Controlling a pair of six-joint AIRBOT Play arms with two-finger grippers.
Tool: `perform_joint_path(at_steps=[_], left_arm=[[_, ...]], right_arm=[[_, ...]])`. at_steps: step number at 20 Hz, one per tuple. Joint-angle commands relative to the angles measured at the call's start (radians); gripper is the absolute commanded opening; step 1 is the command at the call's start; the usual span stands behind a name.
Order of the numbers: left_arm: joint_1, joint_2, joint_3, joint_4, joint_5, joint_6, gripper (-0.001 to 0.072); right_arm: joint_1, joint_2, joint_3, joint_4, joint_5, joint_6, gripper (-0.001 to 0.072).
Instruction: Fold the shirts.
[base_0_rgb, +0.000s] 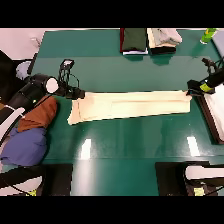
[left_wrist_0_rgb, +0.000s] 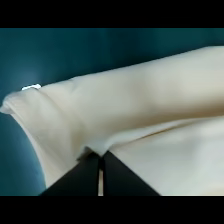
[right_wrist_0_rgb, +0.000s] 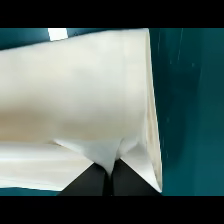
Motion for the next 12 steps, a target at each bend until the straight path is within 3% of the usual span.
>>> perform_joint_path(at_steps=[1, 2, 3, 6, 9, 10, 12], left_arm=[[0.001, -0.016, 0.012, -0.004, 0.011, -0.006, 0.0242], [0.001, -0.016, 0.013, -0.006, 0.013, -0.008, 0.0438], [0.001, -0.016, 0.021, -0.007, 0.008, -0.014, 0.0428], [0.001, -0.016, 0.087, -0.007, -0.041, -0.013, 0.0426], [0.0, -0.016, 0.145, -0.035, -0.118, -0.013, 0.0426], [-0.003, -0.016, 0.147, -0.051, -0.128, -0.013, 0.0426], [-0.003, -0.016, 0.146, -0.088, -0.14, -0.013, 0.0425]], right_arm=[[0.038, -0.06, 0.092, 0.01, -0.029, 0.008, 0.0024], [0.039, -0.068, 0.11, 0.01, -0.036, 0.007, 0.0099], [0.039, -0.074, 0.128, 0.01, -0.038, 0.007, 0.0257], [0.027, -0.078, 0.176, 0.008, -0.034, -0.002, 0.0598], [-0.018, -0.049, 0.116, 0.009, 0.006, -0.04, 0.0636], [-0.043, -0.038, 0.064, 0.009, 0.011, -0.05, 0.0697], [-0.09, -0.031, -0.037, 0.013, 0.0, -0.063, 0.0701]])
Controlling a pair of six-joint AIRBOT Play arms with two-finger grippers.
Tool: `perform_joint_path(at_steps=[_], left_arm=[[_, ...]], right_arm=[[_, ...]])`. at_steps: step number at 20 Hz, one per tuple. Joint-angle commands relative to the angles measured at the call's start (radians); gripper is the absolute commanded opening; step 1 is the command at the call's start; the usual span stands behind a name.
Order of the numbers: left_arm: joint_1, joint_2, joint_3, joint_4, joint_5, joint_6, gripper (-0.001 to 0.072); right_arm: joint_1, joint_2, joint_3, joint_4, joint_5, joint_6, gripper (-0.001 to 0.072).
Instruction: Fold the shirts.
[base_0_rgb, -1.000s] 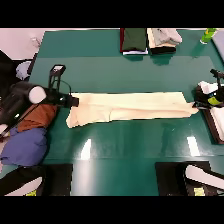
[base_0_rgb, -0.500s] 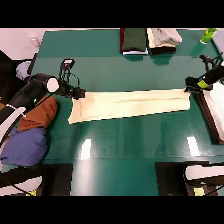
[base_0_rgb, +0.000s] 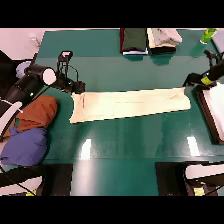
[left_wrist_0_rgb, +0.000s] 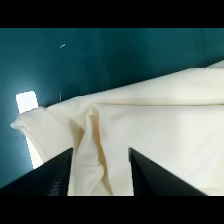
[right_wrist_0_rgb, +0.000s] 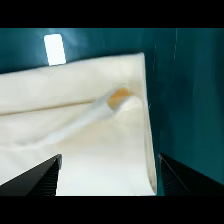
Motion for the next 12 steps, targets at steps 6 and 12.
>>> perform_joint_path(at_steps=[6, 12], left_arm=[[-0.01, -0.002, 0.019, -0.122, -0.037, 0.0, 0.0424], [-0.01, -0.002, 0.019, -0.14, -0.039, 0.0, 0.0425]], right_arm=[[-0.105, -0.05, -0.207, 0.185, -0.078, -0.089, 0.0694], [-0.036, -0.097, -0.192, 0.174, -0.096, -0.092, 0.0457]])
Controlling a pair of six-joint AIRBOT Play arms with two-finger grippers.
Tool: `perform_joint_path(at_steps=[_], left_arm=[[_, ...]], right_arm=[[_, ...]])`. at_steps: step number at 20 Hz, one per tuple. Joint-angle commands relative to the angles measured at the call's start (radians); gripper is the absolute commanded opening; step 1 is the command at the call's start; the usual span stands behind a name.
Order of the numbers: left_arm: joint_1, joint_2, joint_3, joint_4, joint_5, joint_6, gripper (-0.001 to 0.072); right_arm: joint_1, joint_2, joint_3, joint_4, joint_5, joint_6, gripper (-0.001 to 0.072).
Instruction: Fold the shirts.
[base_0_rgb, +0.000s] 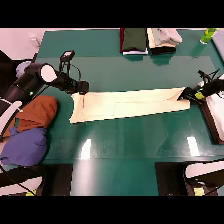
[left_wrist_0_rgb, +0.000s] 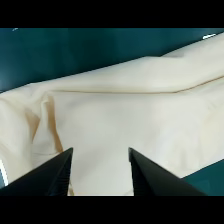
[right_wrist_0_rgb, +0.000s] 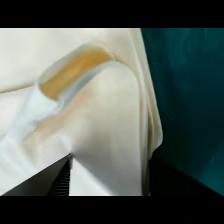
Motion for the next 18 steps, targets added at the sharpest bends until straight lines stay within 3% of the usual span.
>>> perform_joint_path(at_steps=[1, 3, 4, 5, 6, 12, 18], left_arm=[[-0.001, -0.001, 0.001, -0.015, -0.002, 0.0, 0.0424], [-0.001, -0.001, 0.001, -0.028, -0.003, 0.0, 0.0424], [-0.001, -0.001, 0.001, -0.042, -0.002, 0.001, 0.03], [-0.001, -0.001, 0.001, -0.059, 0.002, 0.011, 0.0098], [-0.001, -0.001, 0.001, -0.081, 0.014, 0.031, 0.0026], [-0.114, -0.04, 0.002, -0.134, 0.177, 0.03, 0.0024], [-0.259, -0.283, 0.131, -0.266, 0.214, 0.101, 0.0024]], right_arm=[[0.03, -0.015, -0.005, 0.004, -0.025, -0.015, 0.033], [0.037, -0.01, -0.006, 0.005, -0.022, -0.021, 0.004], [0.037, -0.001, -0.005, 0.005, -0.017, -0.021, 0.002], [0.037, 0.014, -0.005, 0.003, -0.014, -0.021, 0.0019], [0.037, 0.035, -0.005, 0.004, -0.011, -0.021, 0.0018], [0.076, 0.225, -0.005, 0.008, 0.052, -0.019, 0.0017], [0.23, 0.376, 0.072, 0.017, 0.117, 0.047, 0.0017]])
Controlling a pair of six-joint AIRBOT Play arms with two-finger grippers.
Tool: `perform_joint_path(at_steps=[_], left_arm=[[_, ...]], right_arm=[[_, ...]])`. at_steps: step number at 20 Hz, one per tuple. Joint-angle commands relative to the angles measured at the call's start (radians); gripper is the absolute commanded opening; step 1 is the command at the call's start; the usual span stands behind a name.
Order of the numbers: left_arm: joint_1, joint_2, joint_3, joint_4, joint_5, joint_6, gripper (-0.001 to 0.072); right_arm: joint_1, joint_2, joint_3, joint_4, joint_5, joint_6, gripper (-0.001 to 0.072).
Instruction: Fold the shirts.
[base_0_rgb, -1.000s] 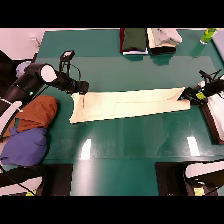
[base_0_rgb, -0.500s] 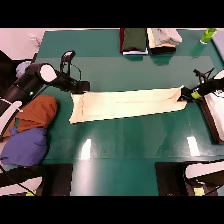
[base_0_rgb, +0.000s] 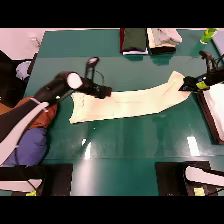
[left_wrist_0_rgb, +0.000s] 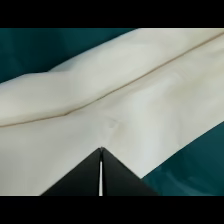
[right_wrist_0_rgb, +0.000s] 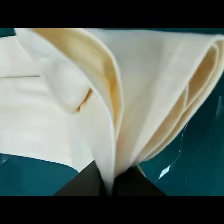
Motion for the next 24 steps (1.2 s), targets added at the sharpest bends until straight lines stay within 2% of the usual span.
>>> perform_joint_path(at_steps=[1, 7, 11, 15, 19, 24], left_arm=[[-0.083, -0.148, 0.116, -0.072, 0.019, 0.045, 0.0024], [-0.156, -0.343, 0.302, -0.076, -0.053, 0.062, 0.0024], [-0.158, -0.38, 0.304, -0.076, -0.09, 0.068, 0.0024], [-0.158, -0.379, 0.304, -0.075, -0.06, 0.068, 0.0024], [-0.12, -0.327, 0.316, -0.037, -0.076, 0.059, 0.0024], [0.051, -0.075, 0.317, 0.179, -0.148, 0.034, 0.0024]], right_arm=[[0.097, 0.069, 0.085, 0.006, 0.064, 0.056, 0.0017], [0.256, 0.084, 0.264, 0.052, 0.108, 0.125, 0.0017], [0.316, 0.083, 0.315, 0.089, 0.103, 0.155, 0.0017], [0.362, 0.077, 0.354, 0.135, 0.086, 0.169, 0.0017], [0.429, 0.051, 0.385, 0.135, 0.074, 0.18, 0.0017], [0.549, 0.017, 0.389, 0.137, -0.014, 0.206, 0.0017]])
